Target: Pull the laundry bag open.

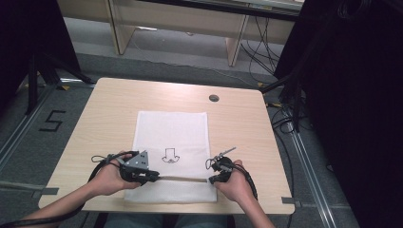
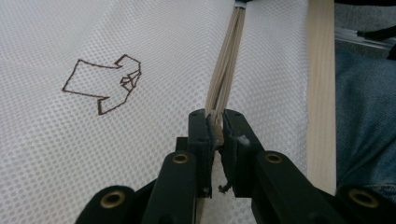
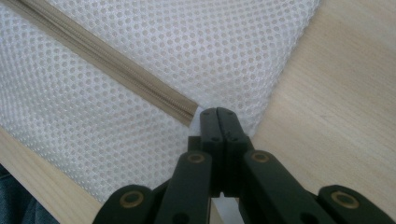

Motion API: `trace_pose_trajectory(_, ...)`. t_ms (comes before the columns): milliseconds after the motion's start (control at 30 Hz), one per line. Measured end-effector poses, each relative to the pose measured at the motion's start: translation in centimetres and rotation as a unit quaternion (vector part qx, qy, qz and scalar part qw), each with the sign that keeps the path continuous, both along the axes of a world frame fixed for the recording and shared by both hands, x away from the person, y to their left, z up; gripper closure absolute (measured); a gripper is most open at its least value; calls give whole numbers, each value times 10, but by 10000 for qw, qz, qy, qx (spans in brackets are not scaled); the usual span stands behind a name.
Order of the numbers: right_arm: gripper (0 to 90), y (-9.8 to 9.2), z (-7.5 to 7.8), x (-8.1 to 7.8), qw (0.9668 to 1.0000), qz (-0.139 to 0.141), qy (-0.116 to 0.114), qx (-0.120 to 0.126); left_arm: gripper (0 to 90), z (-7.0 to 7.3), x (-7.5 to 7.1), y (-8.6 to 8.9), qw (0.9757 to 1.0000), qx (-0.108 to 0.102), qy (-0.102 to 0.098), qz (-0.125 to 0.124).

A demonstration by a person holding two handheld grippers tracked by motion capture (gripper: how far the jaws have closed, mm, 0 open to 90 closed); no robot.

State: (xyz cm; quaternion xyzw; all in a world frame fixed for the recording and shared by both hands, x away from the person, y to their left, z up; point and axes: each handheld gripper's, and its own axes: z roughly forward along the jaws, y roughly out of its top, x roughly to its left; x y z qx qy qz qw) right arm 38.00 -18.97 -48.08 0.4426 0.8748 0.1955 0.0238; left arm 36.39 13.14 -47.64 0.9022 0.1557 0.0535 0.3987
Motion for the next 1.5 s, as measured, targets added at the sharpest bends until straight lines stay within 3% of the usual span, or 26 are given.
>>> trace_pose_trajectory(67,900,0,0,0,10000,17,-13,3,818,0,0,2,10000,-72,44,38)
trace_pose_trajectory(467,900,0,0,0,10000,-20,20,-8,818,-1,0,7,10000,5,-4,33)
trace_pose_trajectory(533,900,1,1,-1,10000,-43,3,-9,818,-1,0,7,9999,-63,70,88)
trace_pose_trajectory(933,900,1,0,-1,10000,-4,-24,-42,818,0,2,10,10000,44,-74,-2)
trace_pose_trajectory(967,900,1,0,-1,10000,11,-29,-43,818,-1,1,11,10000,17,16,86)
trace_pose_trajectory(1167,900,2,2,-2,9998,-154,75,-90,818,0,1,16,9999,-10,27,125)
trace_pose_trajectory(1267,900,2,1,-1,10000,-52,4,-59,818,0,0,18,9999,35,25,134)
trace_pose_trajectory(1367,900,2,2,-2,9998,-159,74,-95,818,0,1,19,10000,9,-34,73)
trace_pose_trajectory(1500,900,1,0,-1,10000,-42,-9,-71,818,-1,1,20,9999,3,57,151)
